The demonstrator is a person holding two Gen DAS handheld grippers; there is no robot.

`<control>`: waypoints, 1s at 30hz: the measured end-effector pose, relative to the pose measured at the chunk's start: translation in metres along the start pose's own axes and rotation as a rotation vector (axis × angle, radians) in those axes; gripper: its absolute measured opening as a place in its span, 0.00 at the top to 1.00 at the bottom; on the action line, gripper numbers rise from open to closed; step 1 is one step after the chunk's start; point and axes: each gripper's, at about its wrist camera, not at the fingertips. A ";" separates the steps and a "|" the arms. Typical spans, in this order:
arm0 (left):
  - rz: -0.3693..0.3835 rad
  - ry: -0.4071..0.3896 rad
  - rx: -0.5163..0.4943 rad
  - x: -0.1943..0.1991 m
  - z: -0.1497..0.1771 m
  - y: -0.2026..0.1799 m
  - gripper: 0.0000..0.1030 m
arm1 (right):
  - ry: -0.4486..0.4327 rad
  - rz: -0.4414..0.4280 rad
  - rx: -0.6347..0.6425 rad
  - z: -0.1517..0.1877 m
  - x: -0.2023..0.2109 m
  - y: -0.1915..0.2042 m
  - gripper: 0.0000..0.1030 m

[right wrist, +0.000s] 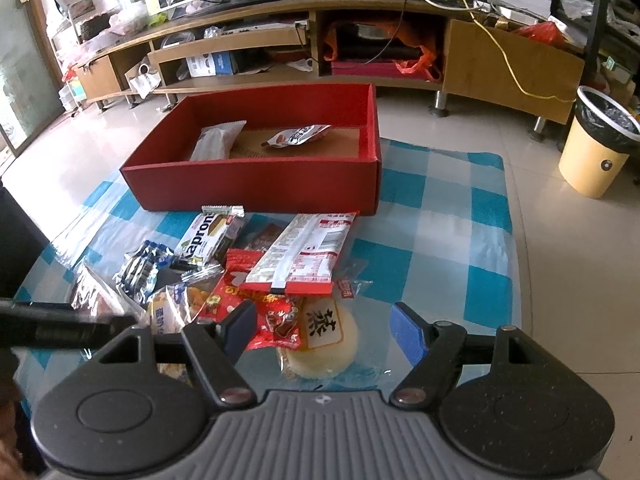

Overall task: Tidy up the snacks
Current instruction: 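Lower the left tool onto the milk cake packet and close on it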

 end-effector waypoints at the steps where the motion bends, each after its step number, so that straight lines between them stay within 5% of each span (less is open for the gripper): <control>1: 0.001 0.003 -0.030 0.002 0.005 0.003 0.16 | 0.002 -0.005 0.002 0.001 0.000 0.000 0.29; 7: -0.075 0.100 -0.121 -0.002 0.028 0.031 0.22 | 0.017 -0.025 0.007 0.004 -0.001 0.003 0.29; 17: 0.077 0.082 0.245 0.007 0.000 0.061 0.00 | 0.009 -0.037 0.014 0.001 0.001 0.007 0.29; 20: 0.045 0.084 0.307 -0.003 -0.004 0.048 0.00 | 0.012 -0.039 0.024 0.000 -0.001 0.009 0.29; 23: -0.056 0.095 0.288 -0.023 -0.004 0.038 0.12 | 0.019 -0.033 0.022 0.001 -0.003 0.007 0.29; 30: -0.059 0.101 0.241 -0.024 0.003 0.050 0.28 | 0.024 -0.005 -0.056 0.005 -0.004 -0.018 0.29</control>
Point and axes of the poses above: each gripper's, at about its wrist camera, not at the fingertips, and x roughly against the way its jaws point, y to its left, z to its underside, and after that the axes turned 15 degrees about x, right-handed
